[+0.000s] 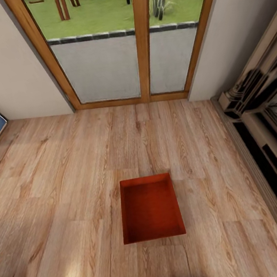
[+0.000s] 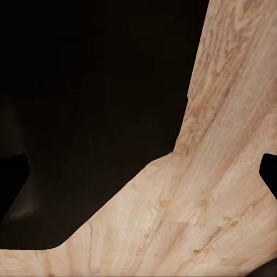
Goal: Move the two storage containers from the living room to the garage. In the garage, place one container on the floor and stack the other container on top of it (either order is fine).
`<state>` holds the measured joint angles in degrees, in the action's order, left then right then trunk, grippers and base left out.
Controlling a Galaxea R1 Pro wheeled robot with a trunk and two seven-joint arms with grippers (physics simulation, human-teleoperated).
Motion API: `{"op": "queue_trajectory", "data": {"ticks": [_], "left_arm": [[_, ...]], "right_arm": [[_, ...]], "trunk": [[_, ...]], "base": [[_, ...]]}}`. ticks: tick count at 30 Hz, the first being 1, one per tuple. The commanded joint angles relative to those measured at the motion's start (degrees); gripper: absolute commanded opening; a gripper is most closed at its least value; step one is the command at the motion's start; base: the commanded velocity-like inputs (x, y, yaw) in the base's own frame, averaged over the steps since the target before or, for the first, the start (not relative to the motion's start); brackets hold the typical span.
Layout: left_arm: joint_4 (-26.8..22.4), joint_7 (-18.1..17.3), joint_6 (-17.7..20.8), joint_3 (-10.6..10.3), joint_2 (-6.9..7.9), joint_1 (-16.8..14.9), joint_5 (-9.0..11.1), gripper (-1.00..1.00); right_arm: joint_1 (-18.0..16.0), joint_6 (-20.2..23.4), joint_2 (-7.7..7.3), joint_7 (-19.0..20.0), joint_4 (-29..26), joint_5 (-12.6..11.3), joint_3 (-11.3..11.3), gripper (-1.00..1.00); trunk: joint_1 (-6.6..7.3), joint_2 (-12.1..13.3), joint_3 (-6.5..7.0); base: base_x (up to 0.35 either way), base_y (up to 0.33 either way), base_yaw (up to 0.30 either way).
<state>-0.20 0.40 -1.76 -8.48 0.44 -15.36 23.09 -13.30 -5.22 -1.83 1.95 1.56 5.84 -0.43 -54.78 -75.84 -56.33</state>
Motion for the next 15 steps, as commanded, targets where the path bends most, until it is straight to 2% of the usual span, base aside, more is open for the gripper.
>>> {"op": "queue_trajectory", "data": {"ticks": [1,15], "left_arm": [[0.0,0.0,-0.1,-0.5,0.0,0.0,0.5,1.0],[0.0,0.0,-0.1,-0.5,0.0,0.0,0.5,1.0]], "right_arm": [[-0.1,-0.3,-0.03,0.0,0.2,0.6,-0.1,1.0],[-0.1,-0.4,-0.33,-0.4,0.1,0.6,0.0,1.0]], "trunk": [[0.0,0.0,-0.11],[0.0,0.0,-0.23]], "base": [[0.0,0.0,0.0],[0.0,0.0,0.0]]}}
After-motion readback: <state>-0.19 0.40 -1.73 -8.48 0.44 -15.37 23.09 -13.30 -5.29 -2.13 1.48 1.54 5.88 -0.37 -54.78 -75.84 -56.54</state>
